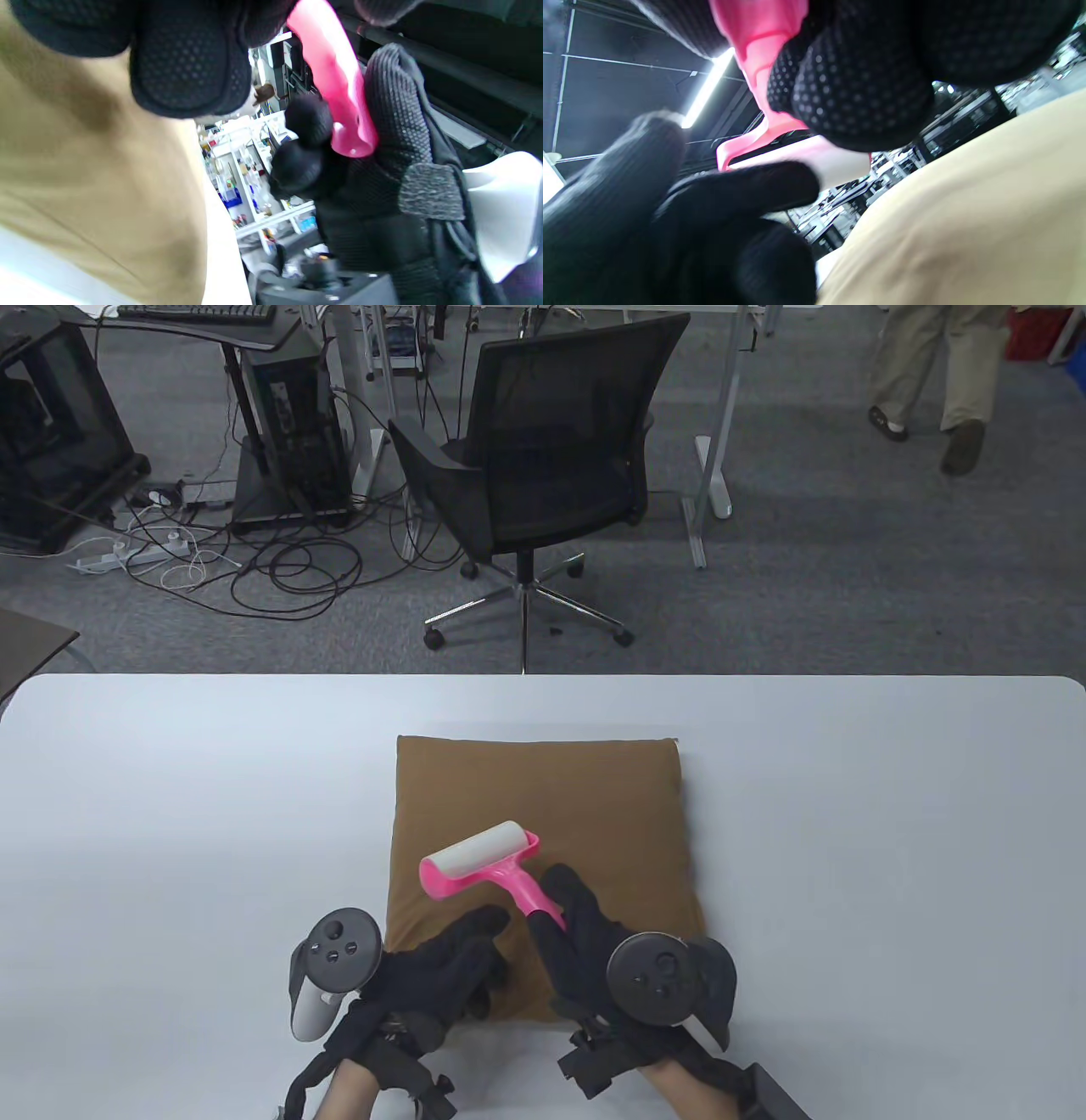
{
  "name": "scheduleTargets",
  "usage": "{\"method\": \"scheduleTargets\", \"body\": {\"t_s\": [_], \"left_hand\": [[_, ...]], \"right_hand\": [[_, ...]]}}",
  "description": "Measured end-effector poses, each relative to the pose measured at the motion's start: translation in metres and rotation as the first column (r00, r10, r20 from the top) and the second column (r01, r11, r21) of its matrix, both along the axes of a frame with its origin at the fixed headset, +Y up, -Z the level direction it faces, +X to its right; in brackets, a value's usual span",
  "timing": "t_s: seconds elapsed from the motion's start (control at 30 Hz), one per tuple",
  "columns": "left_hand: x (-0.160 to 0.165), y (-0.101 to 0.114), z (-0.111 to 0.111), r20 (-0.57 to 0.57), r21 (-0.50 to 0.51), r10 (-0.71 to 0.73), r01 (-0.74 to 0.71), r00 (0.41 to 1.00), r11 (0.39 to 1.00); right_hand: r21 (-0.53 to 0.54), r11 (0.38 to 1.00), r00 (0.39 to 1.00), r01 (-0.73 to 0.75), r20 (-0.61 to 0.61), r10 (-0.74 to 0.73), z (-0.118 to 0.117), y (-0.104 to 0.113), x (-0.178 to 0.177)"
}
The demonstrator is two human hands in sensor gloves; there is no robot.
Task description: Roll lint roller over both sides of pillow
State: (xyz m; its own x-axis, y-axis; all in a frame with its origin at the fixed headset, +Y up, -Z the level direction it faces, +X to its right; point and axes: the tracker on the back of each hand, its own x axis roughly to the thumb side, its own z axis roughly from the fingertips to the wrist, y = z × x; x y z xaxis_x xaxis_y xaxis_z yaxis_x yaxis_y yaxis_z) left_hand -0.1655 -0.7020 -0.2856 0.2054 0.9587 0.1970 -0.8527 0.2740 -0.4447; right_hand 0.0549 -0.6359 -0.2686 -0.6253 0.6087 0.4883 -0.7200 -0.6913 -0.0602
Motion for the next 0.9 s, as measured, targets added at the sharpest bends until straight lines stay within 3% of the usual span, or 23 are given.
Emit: {"method": "scheduleTargets", "body": {"t_s": [0.13, 0.3, 0.53, 0.63, 0.77, 0.83, 0.9], "left_hand": [[-0.006, -0.005, -0.003, -0.051, -0.042, 0.155, -0.157, 0.987, 0.987], [-0.015, -0.006, -0.004, -0.143, 0.004, 0.093, -0.093, 0.985, 0.996], [-0.014, -0.009, -0.006, -0.168, -0.044, 0.106, -0.115, 0.980, 0.992], [-0.017, -0.006, -0.006, -0.141, -0.075, 0.107, -0.118, 0.984, 0.990], [-0.028, -0.001, -0.005, -0.178, -0.064, 0.122, -0.136, 0.976, 0.989], [-0.037, 0.000, -0.006, -0.202, -0.050, 0.147, -0.160, 0.968, 0.986], [-0.048, 0.000, -0.008, -0.236, -0.039, 0.158, -0.172, 0.959, 0.984]], "right_hand": [[-0.025, 1.000, 0.996, 0.006, -0.091, -0.008, 0.001, -0.008, -0.017], [-0.089, 0.996, 0.985, 0.018, -0.169, -0.033, -0.002, -0.020, -0.026], [-0.181, 0.982, 0.974, -0.049, -0.228, 0.007, -0.001, -0.026, -0.025], [-0.172, 0.981, 0.971, -0.092, -0.235, 0.050, 0.000, -0.024, -0.022], [-0.068, 0.991, 0.986, -0.116, -0.131, 0.107, -0.001, -0.018, -0.009], [0.019, 0.978, 0.978, -0.208, -0.012, 0.209, -0.006, -0.015, 0.006], [0.043, 0.930, 0.924, -0.365, 0.138, 0.356, -0.015, -0.017, 0.027]]}}
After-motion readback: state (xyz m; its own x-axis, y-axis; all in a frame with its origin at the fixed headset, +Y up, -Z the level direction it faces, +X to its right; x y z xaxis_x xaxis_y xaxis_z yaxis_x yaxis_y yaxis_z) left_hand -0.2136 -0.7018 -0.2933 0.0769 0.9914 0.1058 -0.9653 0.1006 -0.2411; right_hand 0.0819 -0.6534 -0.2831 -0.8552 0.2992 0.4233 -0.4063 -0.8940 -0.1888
